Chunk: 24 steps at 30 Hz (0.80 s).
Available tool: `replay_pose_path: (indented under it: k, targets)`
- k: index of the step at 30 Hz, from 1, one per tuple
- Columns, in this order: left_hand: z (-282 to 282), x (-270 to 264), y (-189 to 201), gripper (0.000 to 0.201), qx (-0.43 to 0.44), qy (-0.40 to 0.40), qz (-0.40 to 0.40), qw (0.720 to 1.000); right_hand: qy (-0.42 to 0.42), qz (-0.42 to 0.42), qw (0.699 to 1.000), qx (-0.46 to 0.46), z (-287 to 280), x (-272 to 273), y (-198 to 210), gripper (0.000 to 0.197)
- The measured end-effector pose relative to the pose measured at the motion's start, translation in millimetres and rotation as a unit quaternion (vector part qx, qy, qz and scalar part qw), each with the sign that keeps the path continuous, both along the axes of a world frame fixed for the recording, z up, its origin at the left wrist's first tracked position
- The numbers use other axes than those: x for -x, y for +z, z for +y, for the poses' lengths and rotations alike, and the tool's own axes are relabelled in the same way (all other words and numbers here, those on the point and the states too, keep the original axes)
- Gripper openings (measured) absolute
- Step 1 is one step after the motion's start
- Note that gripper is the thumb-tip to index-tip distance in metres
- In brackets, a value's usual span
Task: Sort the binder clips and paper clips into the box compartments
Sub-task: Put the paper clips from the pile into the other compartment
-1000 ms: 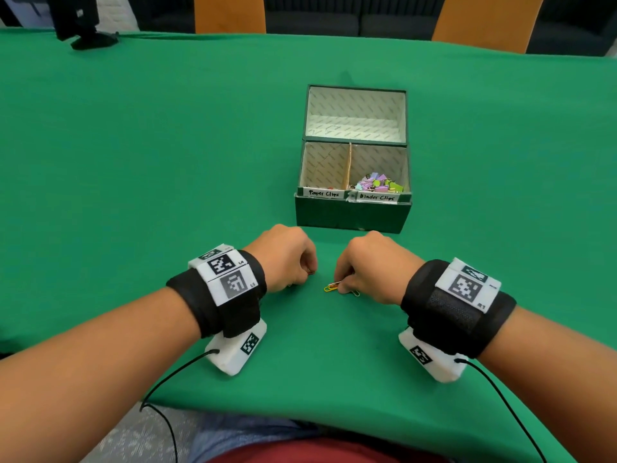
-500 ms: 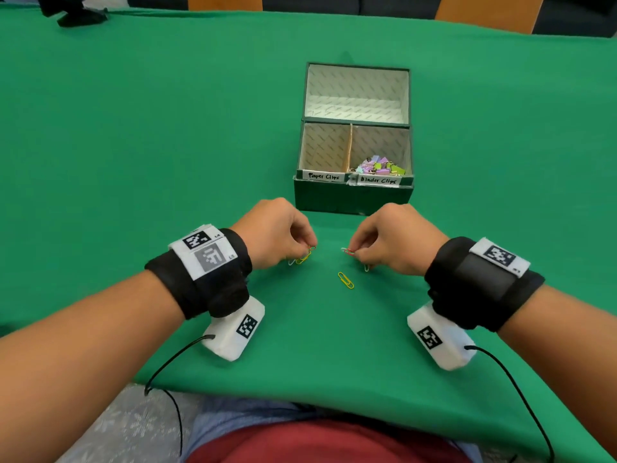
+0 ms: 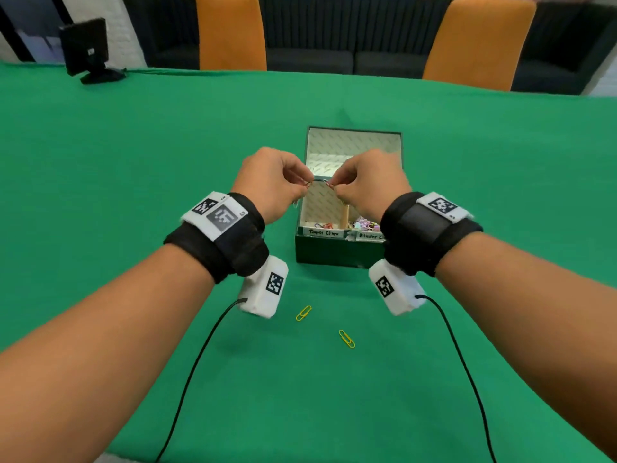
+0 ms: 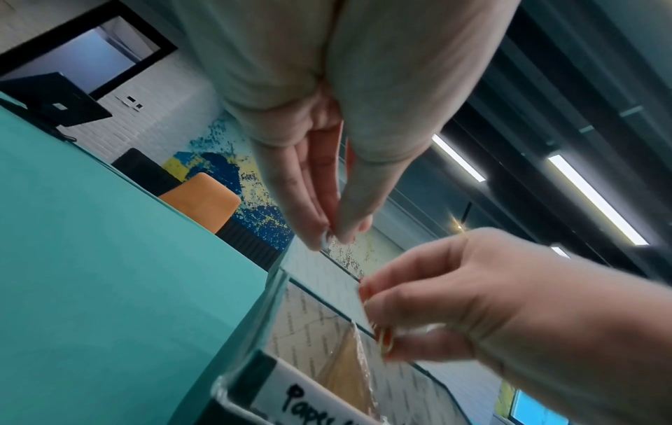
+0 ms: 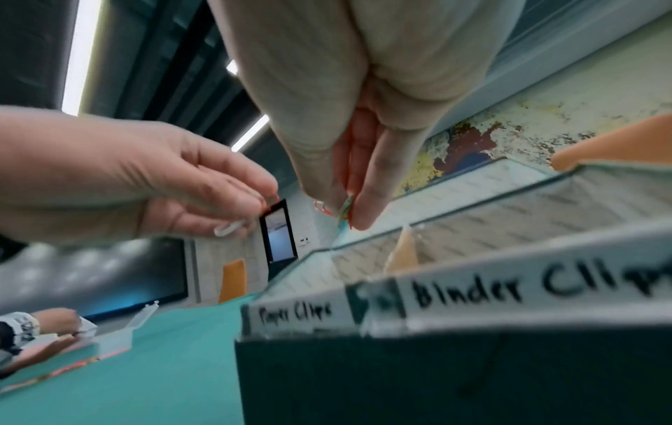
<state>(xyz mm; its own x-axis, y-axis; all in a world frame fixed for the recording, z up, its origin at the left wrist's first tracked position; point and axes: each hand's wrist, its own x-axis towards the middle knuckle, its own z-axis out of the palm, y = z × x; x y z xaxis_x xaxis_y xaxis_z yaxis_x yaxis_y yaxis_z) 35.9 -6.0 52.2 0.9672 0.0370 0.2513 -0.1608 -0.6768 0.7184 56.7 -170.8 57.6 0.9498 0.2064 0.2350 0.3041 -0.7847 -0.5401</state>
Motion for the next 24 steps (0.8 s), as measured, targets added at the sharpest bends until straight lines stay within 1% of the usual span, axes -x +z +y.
replay_pose_path:
  k: [3, 5, 7, 9, 12, 13, 15, 17, 18, 20, 22, 24]
  targets:
    - [-2, -3, -1, 0.018, -0.007, 0.02, -0.006, 1.0, 0.007, 0.044, 0.997, 0.057, 6, -8, -17, 0.011]
    - [-5, -5, -2, 0.018, -0.008, 0.02, -0.005, 1.0, 0.02, 0.063, 0.996, 0.064, 7, -7, -20, 0.009]
    - [-8, -7, -3, 0.018, -0.006, 0.021, -0.008, 1.0, 0.021, 0.058, 0.998, 0.034, 4, -3, -15, 0.011]
    - [-14, -9, -2, 0.017, -0.007, 0.017, -0.018, 1.0, 0.011, 0.035, 0.999, -0.011, -3, 5, -8, 0.012]
    - [-23, -10, -2, 0.016, -0.033, 0.0, -0.033, 0.999, 0.011, 0.013, 0.998, -0.059, -17, 28, -4, 0.011]
    - [-25, -10, -4, 0.017, -0.048, -0.016, -0.026, 0.998, 0.015, 0.015, 0.997, -0.07, -22, 38, -6, 0.011]
    - [-29, -8, -10, 0.016, -0.091, -0.061, 0.017, 0.994, 0.034, 0.034, 0.996, -0.077, -30, 55, -17, 0.01]
    - [-33, -4, -17, 0.013, -0.129, -0.092, 0.052, 0.986, 0.064, 0.069, 0.995, -0.02, -36, 72, -32, 0.008]
    - [-34, -1, -19, 0.014, -0.142, -0.097, 0.052, 0.984, 0.08, 0.091, 0.992, 0.026, -38, 79, -40, 0.009]
    - [-35, 8, -21, 0.015, -0.167, -0.105, 0.024, 0.98, 0.095, 0.132, 0.981, 0.106, -43, 91, -53, 0.019]
    - [-35, 23, -22, 0.013, -0.187, -0.117, 0.0, 0.975, 0.1, 0.164, 0.971, 0.145, -48, 100, -61, 0.03]
    - [-31, 38, -26, 0.01, -0.207, -0.132, 0.016, 0.969, 0.107, 0.183, 0.964, 0.16, -52, 106, -65, 0.038]
